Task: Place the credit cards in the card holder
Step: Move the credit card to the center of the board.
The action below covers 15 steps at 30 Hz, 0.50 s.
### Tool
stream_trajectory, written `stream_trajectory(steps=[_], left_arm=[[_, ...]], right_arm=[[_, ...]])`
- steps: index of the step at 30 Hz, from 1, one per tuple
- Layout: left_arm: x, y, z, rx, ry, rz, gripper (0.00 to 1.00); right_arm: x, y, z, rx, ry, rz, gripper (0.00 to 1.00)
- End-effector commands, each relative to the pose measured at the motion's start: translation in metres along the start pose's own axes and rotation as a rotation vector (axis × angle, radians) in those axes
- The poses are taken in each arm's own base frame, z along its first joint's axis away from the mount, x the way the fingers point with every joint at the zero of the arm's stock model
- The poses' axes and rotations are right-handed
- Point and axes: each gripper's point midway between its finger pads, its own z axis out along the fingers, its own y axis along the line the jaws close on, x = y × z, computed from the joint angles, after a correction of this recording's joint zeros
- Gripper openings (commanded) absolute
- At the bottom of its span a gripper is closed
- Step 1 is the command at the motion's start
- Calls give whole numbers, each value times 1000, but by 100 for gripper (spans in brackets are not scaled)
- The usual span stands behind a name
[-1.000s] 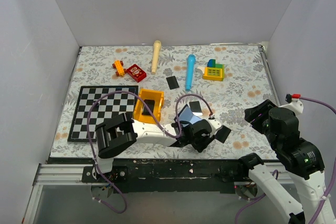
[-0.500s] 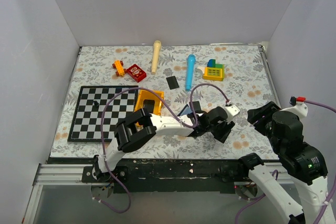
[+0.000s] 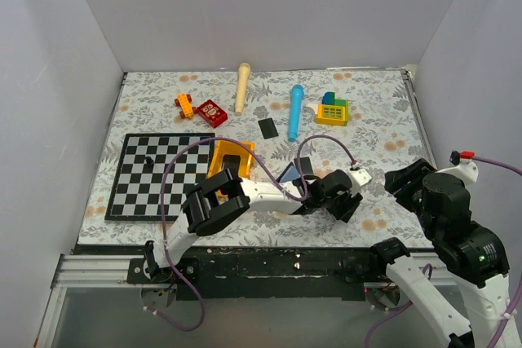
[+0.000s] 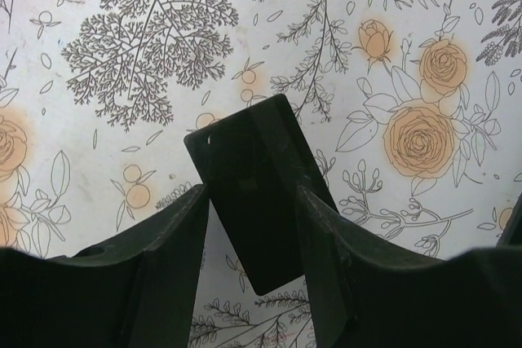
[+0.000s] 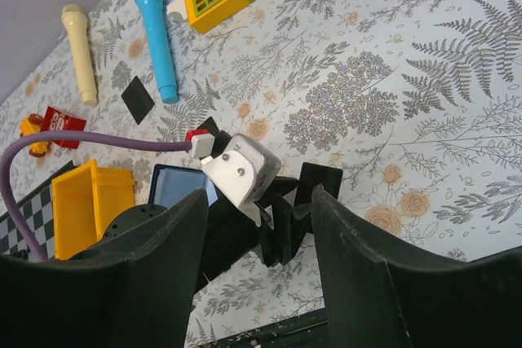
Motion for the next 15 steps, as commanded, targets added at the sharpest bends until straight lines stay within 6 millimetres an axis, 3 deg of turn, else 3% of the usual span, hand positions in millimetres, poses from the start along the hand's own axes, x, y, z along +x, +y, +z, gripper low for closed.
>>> stream_trajectory(steps=[1,8,15], left_arm=[[36,-7,-20,-3,93,42,46],[104,-12,-28,-95,250,142,41],[134,-5,-56,-130,314,129,39]], right_arm=[[-10,3,1,1,-37,1,62],[-8,4,4,2,-32,-6,62],[-8,3,5,7,-34,-15,62]])
